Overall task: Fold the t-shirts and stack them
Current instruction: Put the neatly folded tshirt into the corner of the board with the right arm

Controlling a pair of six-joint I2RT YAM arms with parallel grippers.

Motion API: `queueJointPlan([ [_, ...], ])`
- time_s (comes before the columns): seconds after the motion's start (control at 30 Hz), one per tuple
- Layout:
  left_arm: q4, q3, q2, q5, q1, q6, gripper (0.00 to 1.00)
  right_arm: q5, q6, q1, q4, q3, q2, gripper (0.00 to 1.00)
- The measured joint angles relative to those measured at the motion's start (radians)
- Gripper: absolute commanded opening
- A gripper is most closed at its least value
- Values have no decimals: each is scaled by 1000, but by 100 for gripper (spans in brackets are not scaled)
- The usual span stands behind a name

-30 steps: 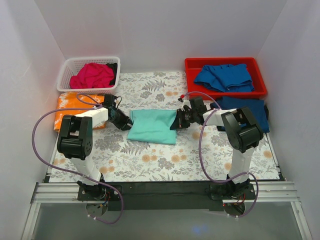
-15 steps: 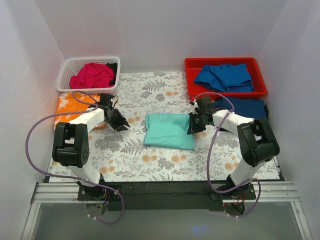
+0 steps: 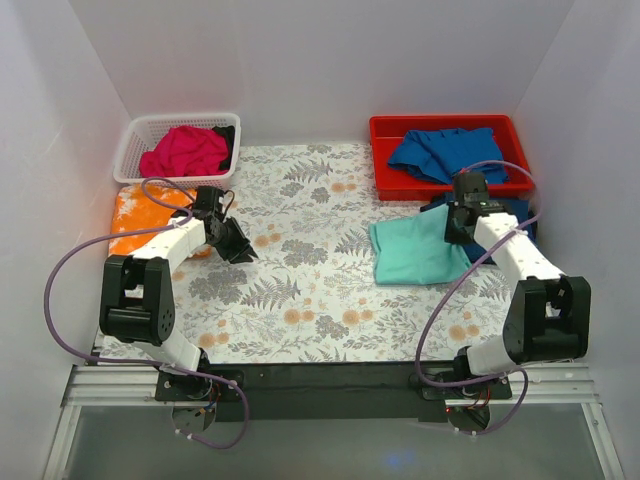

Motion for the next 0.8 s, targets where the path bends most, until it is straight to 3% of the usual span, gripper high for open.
queueJointPlan([
  [0.37,-13,5,0,30,0,53,18,143,-19,-191,-17,175,135,1],
  [0.8,-21,22,0,45,0,69,17,303,-44,-297,-8,257,116,1],
])
